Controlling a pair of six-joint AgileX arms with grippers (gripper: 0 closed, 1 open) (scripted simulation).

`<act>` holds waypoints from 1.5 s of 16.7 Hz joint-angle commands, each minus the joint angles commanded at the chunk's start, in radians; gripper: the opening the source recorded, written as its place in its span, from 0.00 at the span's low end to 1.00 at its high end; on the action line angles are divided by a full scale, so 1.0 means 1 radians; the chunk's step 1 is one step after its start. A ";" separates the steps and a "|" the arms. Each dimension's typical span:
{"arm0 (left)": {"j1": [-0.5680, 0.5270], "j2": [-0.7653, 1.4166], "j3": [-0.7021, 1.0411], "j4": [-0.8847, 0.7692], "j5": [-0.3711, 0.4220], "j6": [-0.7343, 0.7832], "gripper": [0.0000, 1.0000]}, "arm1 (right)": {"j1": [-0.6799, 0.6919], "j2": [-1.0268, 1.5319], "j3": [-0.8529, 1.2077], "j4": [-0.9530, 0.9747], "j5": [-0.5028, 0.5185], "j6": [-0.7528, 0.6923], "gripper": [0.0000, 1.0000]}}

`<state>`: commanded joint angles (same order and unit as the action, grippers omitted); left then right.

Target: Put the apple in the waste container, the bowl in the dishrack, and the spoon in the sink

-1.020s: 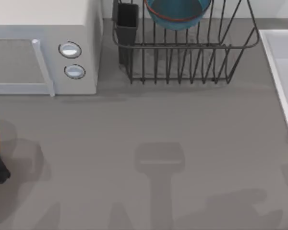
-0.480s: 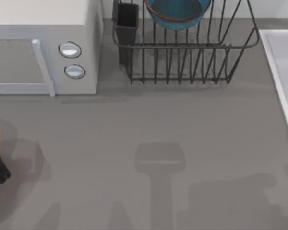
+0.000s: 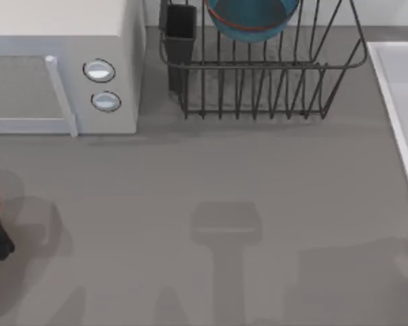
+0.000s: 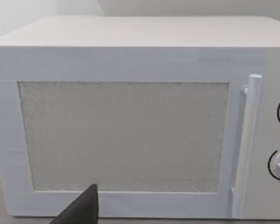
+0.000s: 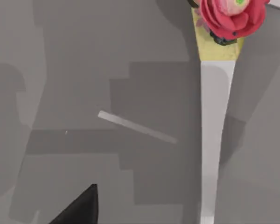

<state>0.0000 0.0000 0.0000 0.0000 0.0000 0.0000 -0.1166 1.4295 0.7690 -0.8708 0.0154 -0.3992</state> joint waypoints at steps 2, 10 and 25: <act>0.000 0.000 0.000 0.000 0.000 0.000 1.00 | -0.001 0.053 -0.055 0.113 0.000 -0.001 1.00; 0.000 0.000 0.000 0.000 0.000 0.000 1.00 | -0.004 0.156 -0.158 0.314 0.000 -0.002 1.00; 0.000 0.000 0.000 0.000 0.000 0.000 1.00 | -0.004 0.156 -0.158 0.314 0.000 -0.002 0.00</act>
<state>0.0000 0.0000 0.0000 0.0000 0.0000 0.0000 -0.1207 1.5853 0.6112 -0.5568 0.0152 -0.4012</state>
